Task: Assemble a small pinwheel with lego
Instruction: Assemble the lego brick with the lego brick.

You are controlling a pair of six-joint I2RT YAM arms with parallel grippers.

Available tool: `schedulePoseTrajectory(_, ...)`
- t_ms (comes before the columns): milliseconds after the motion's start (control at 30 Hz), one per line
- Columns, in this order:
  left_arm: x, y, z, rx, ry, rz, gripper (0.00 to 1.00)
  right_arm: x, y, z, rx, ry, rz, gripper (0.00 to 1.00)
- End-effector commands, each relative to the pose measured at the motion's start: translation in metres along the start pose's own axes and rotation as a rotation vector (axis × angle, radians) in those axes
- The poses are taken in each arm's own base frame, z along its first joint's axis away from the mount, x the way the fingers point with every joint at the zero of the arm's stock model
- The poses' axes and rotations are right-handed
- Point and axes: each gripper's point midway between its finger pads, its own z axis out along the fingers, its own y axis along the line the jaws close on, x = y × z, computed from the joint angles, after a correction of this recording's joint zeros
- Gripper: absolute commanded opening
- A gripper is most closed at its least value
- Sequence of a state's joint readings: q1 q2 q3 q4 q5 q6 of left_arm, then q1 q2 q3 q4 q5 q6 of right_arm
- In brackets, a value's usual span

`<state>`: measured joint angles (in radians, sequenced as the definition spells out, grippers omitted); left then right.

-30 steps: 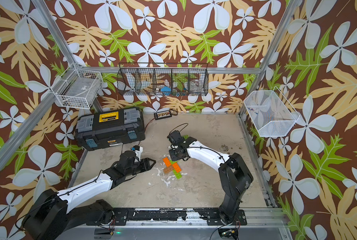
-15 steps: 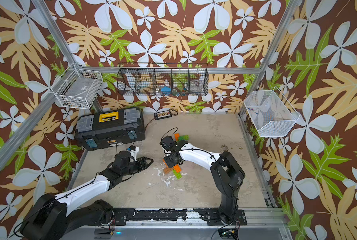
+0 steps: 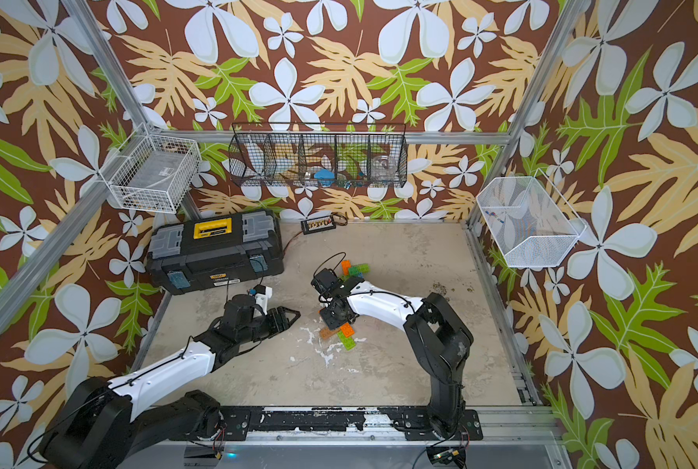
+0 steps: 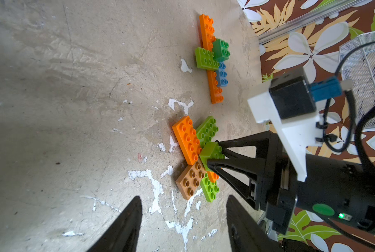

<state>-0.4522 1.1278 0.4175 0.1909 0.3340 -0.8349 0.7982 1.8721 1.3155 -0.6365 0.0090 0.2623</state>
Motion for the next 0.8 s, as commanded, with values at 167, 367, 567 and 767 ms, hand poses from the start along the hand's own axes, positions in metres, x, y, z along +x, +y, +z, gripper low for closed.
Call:
schedulePoseTrajectory(167,-0.003,-0.005,0.001,0.021,-0.008,0.012,0.63,0.011,-0.011,0.012,0.062,0.030,0.057,0.00)
schedulePoseTrajectory(367,-0.003,-0.004,0.002,0.017,-0.003,0.013,0.63,0.033,-0.011,0.020,0.080,0.087,0.030,0.00)
schedulePoseTrajectory(567,-0.003,-0.003,0.002,0.011,-0.004,0.024,0.63,0.086,-0.012,0.036,0.127,0.214,-0.011,0.00)
schedulePoseTrajectory(767,-0.005,-0.003,0.005,-0.033,0.001,0.075,0.64,0.074,-0.022,0.007,0.209,0.167,0.201,0.01)
